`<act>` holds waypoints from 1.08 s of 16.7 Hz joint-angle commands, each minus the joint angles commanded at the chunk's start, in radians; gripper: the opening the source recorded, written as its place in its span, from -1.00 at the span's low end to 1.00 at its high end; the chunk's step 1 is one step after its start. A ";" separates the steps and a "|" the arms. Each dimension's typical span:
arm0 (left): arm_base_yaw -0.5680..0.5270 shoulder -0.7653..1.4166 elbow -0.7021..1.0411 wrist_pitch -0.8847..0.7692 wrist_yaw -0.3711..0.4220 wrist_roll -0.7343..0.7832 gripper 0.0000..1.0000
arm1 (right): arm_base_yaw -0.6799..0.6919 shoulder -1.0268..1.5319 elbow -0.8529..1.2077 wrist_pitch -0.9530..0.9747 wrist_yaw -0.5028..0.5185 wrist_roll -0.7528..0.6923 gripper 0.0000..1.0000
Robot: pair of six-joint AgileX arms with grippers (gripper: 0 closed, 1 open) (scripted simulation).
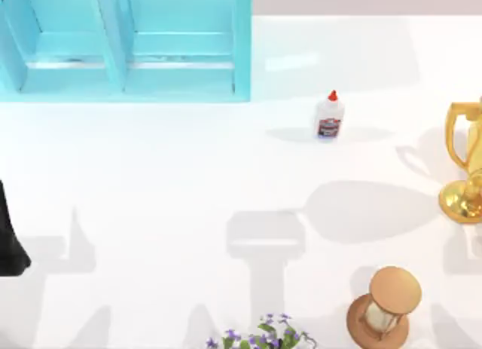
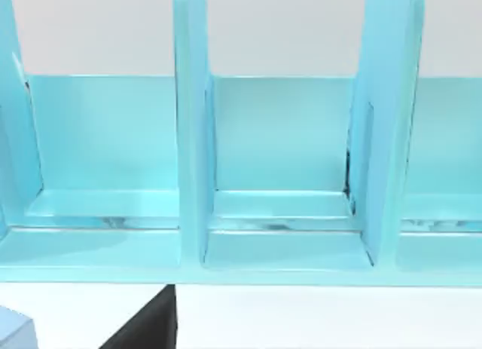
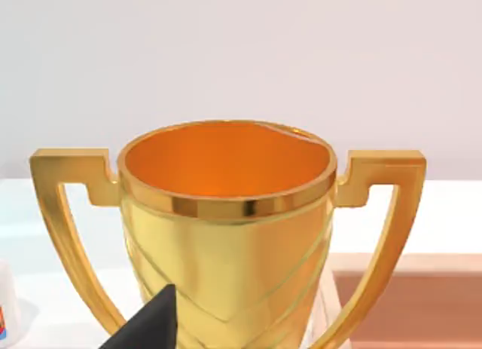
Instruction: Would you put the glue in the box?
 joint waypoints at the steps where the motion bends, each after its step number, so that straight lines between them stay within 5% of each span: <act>1: 0.000 0.000 0.000 0.000 0.000 0.000 1.00 | 0.000 0.000 0.000 0.000 0.000 0.000 1.00; 9: 0.000 0.000 0.000 0.000 0.000 0.000 1.00 | 0.183 0.289 0.124 -0.016 0.072 0.109 1.00; 18: 0.000 0.000 0.000 0.000 0.000 0.000 1.00 | 0.634 1.299 0.591 0.424 0.249 0.290 1.00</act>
